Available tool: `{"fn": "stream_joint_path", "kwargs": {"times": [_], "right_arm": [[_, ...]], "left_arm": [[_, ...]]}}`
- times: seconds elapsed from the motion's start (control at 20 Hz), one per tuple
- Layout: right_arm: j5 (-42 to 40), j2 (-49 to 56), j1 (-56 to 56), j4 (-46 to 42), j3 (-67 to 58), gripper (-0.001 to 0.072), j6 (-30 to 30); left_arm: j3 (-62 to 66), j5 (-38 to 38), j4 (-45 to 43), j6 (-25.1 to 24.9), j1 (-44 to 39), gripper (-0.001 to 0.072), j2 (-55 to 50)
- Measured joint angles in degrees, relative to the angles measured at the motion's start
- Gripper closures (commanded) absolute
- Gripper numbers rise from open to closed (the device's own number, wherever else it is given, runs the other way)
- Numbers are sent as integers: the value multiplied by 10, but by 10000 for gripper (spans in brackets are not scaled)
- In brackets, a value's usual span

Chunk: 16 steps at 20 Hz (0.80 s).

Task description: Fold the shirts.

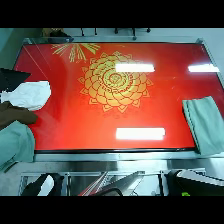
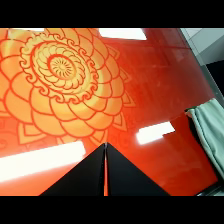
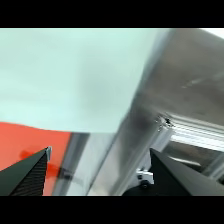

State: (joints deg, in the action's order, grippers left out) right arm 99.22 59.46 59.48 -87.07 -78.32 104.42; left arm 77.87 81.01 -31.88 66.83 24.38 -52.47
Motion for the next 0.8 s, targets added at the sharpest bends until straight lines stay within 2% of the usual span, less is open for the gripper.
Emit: {"fn": "stream_joint_path", "kwargs": {"times": [0.2, 0.25, 0.3, 0.35, 0.4, 0.6, 0.8], "right_arm": [[0, 14, -2, -20, 21, 7, 4], [-7, 15, -2, -8, 22, 135, 4], [-14, 17, -3, 9, 23, 409, 4], [-25, 18, -6, 37, 24, 588, 4], [-38, 18, -11, 71, 25, 696, 0], [-107, 7, -76, 229, 30, 693, -49], [-179, -58, -241, 302, 94, 693, -95]], "left_arm": [[0, -1, 0, 0, 0, 688, 0], [0, -2, 0, 0, 0, 688, 0], [0, -3, 0, 0, 0, 688, 0], [0, -7, 0, 0, 0, 687, 0], [0, -12, 0, 0, 0, 688, 0], [0, -35, 0, 0, -1, 688, 0], [-56, -40, 0, 1, -39, 688, 11]]}}
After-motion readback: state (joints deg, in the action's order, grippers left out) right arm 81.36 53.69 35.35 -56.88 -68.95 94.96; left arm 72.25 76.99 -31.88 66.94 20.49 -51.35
